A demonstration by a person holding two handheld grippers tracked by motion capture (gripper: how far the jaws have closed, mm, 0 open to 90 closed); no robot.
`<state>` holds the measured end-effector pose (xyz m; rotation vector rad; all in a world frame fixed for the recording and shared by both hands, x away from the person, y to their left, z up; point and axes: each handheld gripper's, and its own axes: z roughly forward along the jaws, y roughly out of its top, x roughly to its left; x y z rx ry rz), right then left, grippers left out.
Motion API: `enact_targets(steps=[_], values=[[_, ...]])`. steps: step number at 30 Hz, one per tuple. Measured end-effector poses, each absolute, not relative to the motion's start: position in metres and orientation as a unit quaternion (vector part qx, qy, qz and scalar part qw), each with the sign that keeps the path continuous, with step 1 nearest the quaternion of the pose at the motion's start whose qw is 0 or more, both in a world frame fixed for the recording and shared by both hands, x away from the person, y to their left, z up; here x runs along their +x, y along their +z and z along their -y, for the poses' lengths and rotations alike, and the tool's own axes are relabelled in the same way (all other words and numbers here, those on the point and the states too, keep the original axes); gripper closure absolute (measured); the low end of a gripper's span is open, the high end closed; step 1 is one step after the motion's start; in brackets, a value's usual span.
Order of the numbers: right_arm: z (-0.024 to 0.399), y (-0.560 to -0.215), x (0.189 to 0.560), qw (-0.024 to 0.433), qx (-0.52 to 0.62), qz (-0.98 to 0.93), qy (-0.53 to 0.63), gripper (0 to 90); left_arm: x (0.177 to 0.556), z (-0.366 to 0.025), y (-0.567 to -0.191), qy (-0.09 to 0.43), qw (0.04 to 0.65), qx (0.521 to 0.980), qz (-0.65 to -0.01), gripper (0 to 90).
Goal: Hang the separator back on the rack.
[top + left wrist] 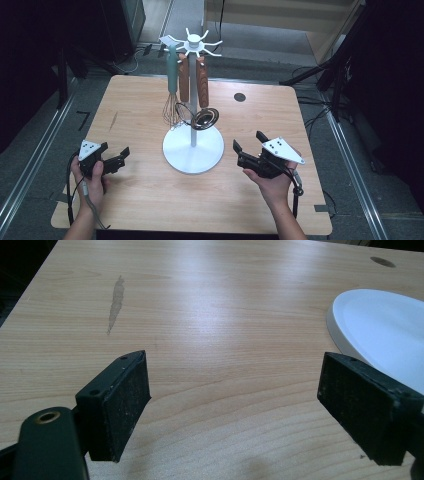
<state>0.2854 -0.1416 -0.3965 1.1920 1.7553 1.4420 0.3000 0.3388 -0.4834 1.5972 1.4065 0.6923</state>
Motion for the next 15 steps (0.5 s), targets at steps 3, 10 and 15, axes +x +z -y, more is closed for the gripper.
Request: enact_targets(steps=[3, 10, 15], values=[[0.146, -0.403, 0.286, 0.288, 0.451, -0.656, 0.532, 18.5, 0.3, -0.339, -0.483, 0.279, 0.437, 0.642, -0.565, 13.9], [0.156, -0.416, 0.286, 0.293, 0.462, -0.656, 0.519, 17.9, 0.3, -0.339, -0.483, 0.279, 0.437, 0.642, -0.565, 13.9], [0.163, -0.425, 0.287, 0.295, 0.47, -0.657, 0.51, 17.8, 0.3, -0.339, -0.483, 0.279, 0.437, 0.644, -0.564, 13.9]])
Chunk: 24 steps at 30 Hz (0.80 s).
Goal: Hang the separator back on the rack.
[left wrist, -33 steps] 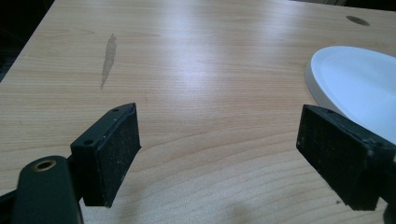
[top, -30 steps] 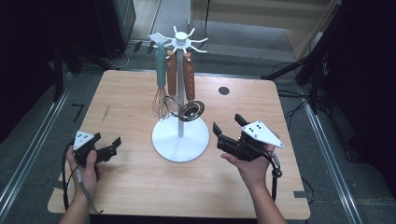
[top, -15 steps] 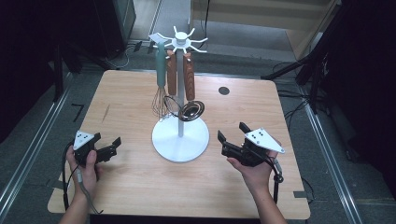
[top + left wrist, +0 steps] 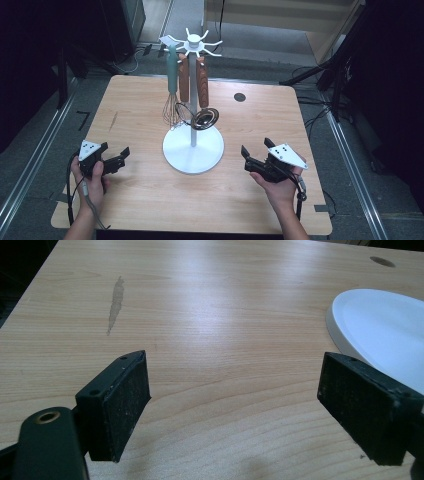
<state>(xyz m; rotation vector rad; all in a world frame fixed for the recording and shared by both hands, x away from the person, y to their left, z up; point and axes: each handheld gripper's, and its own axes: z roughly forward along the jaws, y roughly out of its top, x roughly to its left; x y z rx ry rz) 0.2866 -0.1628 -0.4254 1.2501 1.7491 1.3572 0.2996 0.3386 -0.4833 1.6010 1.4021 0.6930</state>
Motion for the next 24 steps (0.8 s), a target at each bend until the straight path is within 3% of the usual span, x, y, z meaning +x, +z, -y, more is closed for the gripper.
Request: enact_targets(steps=[24], values=[[0.201, -0.459, 0.29, 0.296, 0.508, -0.661, 0.466, 16.8, 0.299, -0.339, -0.483, 0.279, 0.437, 0.643, -0.564, 13.8]])
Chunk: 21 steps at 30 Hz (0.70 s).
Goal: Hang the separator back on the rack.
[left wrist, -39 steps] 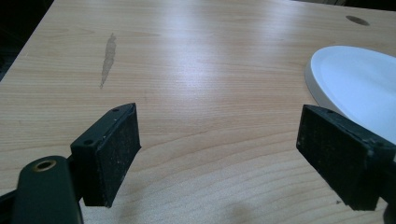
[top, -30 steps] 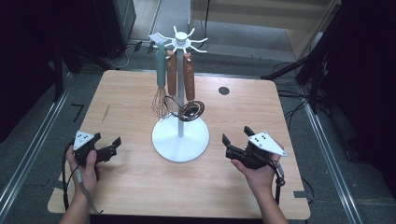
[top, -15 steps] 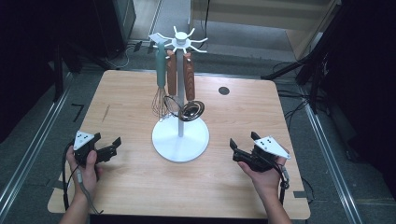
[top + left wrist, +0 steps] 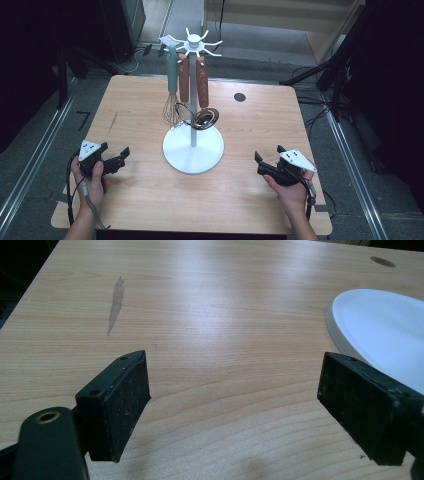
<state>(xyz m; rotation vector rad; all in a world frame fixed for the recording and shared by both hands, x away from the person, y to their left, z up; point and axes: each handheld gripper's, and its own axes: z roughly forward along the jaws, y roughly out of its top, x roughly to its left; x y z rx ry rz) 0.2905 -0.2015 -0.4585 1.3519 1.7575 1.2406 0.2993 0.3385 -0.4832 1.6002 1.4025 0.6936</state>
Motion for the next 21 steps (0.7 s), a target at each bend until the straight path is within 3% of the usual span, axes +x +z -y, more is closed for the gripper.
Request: enact_targets(steps=[21], values=[[0.248, -0.477, 0.285, 0.313, 0.541, -0.647, 0.436, 16.6, 0.299, -0.339, -0.483, 0.28, 0.437, 0.642, -0.564, 13.8]])
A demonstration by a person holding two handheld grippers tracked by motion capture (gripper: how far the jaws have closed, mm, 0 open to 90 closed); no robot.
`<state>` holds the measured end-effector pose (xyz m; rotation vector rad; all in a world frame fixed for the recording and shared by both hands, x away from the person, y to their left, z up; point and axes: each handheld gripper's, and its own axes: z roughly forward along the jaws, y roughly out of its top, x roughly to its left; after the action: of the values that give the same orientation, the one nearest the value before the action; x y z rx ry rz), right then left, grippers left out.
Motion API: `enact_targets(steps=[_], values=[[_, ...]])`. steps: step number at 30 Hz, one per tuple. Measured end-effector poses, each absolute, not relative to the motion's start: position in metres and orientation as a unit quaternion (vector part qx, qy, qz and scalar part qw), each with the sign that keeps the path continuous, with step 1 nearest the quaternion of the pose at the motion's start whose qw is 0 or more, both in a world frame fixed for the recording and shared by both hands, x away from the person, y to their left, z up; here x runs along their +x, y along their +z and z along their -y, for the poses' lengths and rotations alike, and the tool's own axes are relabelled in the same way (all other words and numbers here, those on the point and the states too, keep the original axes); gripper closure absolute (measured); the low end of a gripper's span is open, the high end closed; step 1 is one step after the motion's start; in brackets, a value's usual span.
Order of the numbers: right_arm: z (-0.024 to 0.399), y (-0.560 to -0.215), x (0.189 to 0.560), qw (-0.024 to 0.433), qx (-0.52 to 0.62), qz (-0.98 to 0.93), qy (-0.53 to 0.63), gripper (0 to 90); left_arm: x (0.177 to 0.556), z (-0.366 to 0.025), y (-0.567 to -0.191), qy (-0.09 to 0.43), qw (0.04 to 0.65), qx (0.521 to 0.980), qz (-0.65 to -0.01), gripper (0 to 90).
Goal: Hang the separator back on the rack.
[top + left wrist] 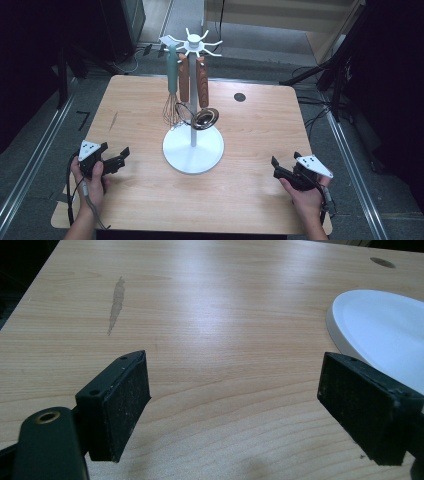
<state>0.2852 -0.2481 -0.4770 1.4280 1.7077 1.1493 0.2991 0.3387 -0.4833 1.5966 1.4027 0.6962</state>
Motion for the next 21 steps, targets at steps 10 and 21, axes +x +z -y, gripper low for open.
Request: enact_targets(steps=[10, 21], values=[[0.266, -0.484, 0.285, 0.316, 0.558, -0.638, 0.426, 16.4, 0.299, -0.339, -0.483, 0.28, 0.438, 0.641, -0.564, 13.8], [0.274, -0.494, 0.288, 0.312, 0.573, -0.635, 0.413, 16.4, 0.3, -0.339, -0.483, 0.278, 0.437, 0.642, -0.565, 13.8]])
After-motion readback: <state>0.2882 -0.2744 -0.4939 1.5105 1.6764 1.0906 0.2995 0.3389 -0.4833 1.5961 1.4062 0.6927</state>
